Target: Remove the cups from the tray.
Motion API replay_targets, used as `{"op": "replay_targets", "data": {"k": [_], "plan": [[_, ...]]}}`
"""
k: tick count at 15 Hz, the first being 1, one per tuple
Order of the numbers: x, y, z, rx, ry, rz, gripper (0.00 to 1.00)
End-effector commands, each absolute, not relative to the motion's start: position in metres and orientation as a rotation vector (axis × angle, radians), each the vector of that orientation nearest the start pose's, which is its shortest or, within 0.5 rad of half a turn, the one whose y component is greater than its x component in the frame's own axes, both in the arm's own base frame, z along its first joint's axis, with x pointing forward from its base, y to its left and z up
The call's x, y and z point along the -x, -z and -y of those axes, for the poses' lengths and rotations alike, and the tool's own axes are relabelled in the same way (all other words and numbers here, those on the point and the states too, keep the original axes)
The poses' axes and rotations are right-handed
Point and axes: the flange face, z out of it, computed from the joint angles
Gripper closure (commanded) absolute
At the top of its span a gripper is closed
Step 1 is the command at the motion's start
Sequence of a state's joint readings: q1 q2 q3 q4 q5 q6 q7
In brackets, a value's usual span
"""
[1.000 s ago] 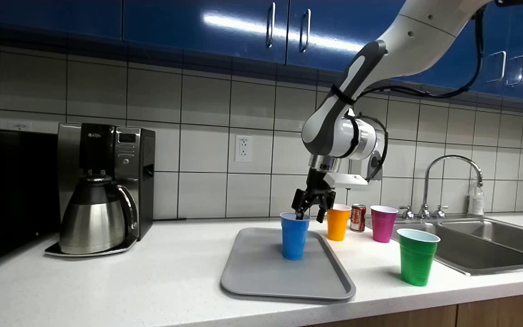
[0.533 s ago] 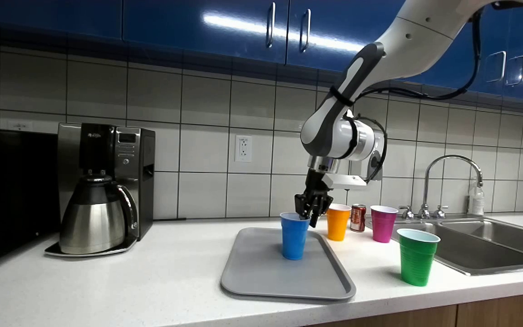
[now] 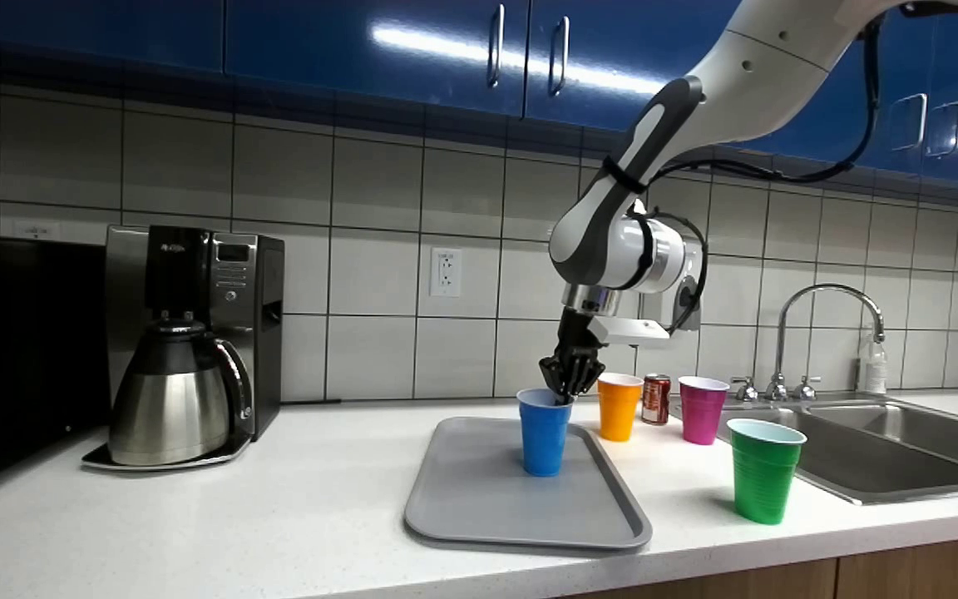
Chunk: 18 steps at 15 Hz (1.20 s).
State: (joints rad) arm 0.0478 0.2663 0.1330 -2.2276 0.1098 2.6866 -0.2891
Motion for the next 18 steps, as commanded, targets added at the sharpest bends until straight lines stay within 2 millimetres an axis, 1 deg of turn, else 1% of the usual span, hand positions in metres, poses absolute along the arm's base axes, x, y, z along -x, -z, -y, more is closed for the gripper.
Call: {"op": "replay_targets", "data": {"k": [1,7,12,13,15,18], "plan": [[-0.563,-0.275,-0.102,3.001,0.313,0.542,0.99],[-0.564,-0.274,-0.106,2.965,0.338,0.503,0.99],[-0.566,-0.273,-0.114,2.929,0.39,0.453,0.99],[-0.555,-0.3,-0.091,2.925,0.396,0.45,0.99],[-0.555,-0.309,-0.081,2.921,0.427,0.427,0.99],[-0.558,-0.334,-0.058,2.91,0.496,0.392,0.99]]}}
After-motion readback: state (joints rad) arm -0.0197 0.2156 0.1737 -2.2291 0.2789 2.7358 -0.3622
